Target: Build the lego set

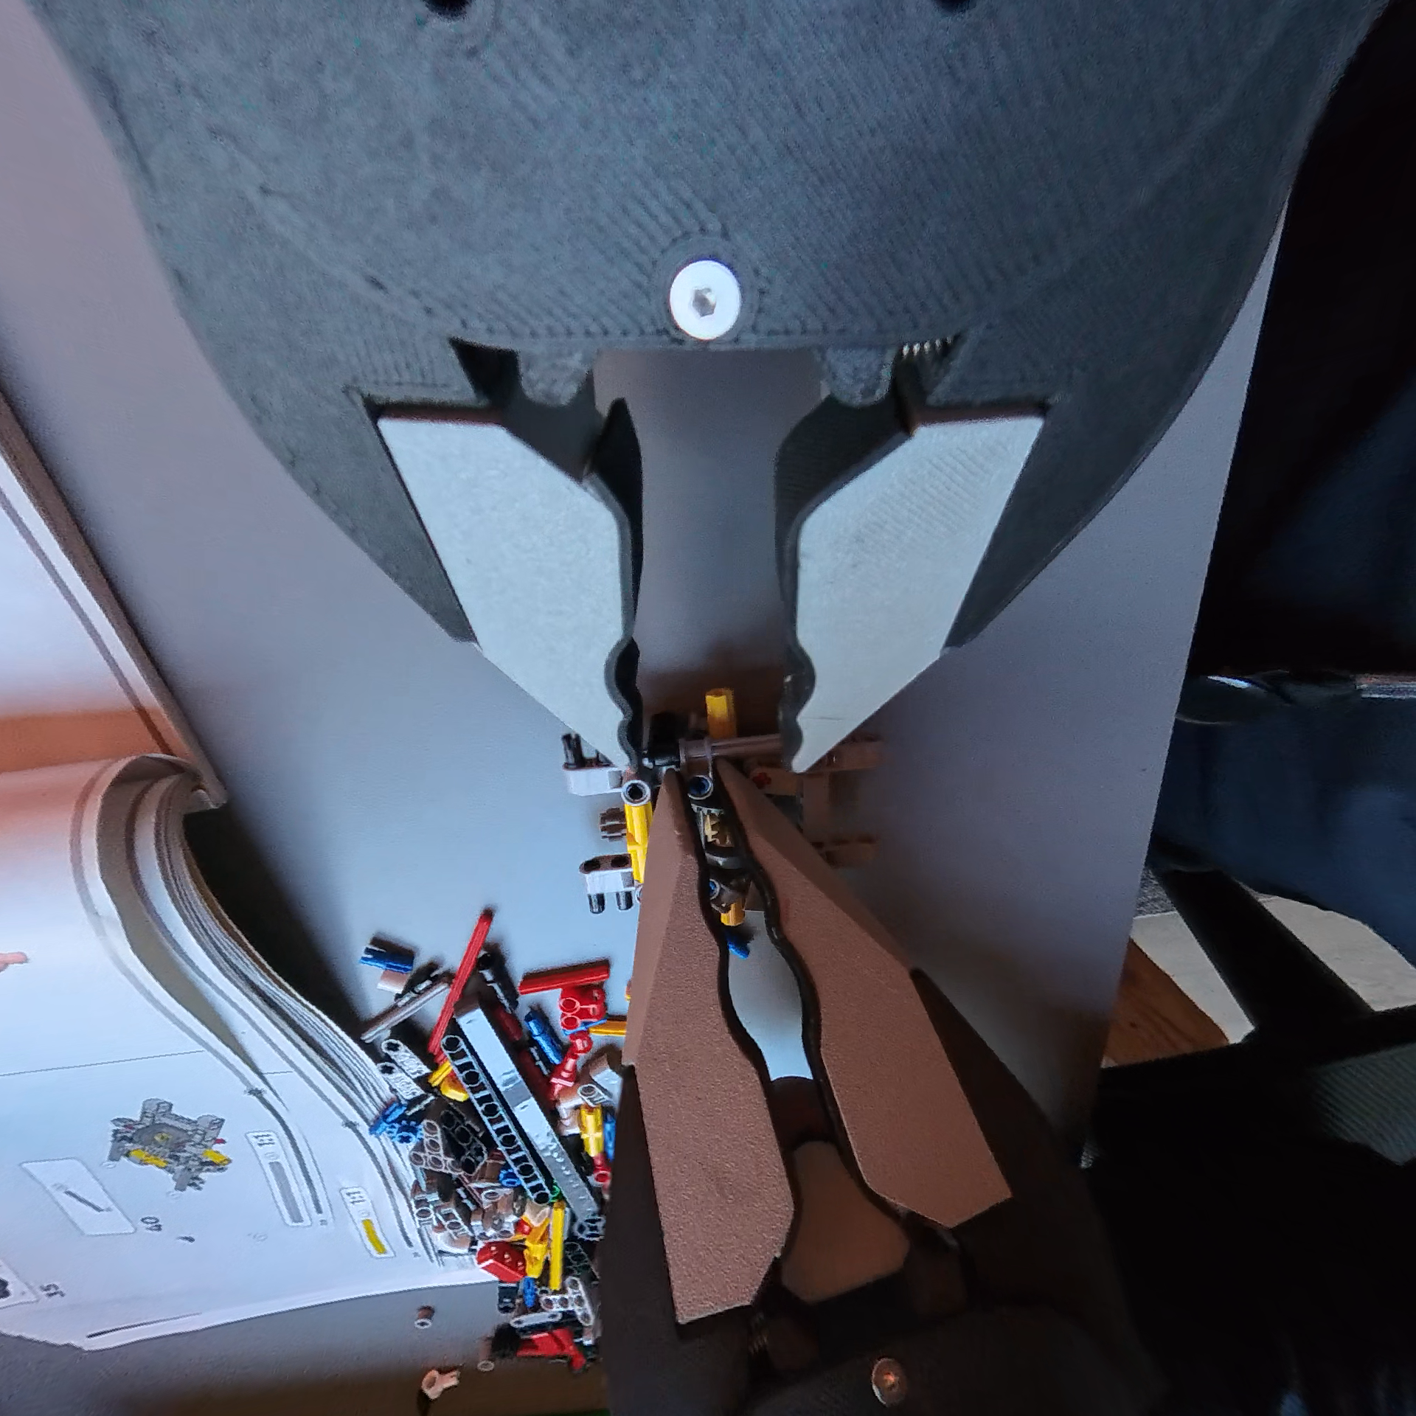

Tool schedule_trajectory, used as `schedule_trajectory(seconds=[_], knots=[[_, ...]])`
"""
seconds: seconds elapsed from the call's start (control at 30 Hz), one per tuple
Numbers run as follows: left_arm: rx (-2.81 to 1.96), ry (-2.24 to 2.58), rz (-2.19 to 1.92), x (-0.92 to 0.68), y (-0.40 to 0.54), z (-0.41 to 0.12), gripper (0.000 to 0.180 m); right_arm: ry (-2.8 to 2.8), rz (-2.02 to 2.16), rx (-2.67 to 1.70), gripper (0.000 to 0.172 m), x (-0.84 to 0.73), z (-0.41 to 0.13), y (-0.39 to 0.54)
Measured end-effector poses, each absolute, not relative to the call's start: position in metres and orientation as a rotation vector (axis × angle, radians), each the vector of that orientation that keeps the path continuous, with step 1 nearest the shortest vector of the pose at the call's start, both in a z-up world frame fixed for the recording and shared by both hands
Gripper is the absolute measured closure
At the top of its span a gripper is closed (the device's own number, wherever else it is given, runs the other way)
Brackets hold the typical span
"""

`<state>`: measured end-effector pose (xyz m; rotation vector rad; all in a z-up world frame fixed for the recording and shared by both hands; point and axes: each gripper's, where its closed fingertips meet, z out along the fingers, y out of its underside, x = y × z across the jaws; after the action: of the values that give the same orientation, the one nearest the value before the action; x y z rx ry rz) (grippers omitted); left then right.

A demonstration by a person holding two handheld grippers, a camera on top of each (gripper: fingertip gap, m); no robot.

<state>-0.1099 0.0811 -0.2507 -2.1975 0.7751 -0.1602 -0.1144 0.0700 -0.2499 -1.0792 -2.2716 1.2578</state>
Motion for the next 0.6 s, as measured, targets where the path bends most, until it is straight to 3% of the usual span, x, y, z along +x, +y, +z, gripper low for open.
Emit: schedule_trajectory(seconds=[0.6], knots=[[-1.949, 0.894, 0.191, -0.1068, 0.0806, -0.2435, 0.176, -2.223, 1.164, -1.034, 0.134, -0.1109, -0.2499, 0.0702]])
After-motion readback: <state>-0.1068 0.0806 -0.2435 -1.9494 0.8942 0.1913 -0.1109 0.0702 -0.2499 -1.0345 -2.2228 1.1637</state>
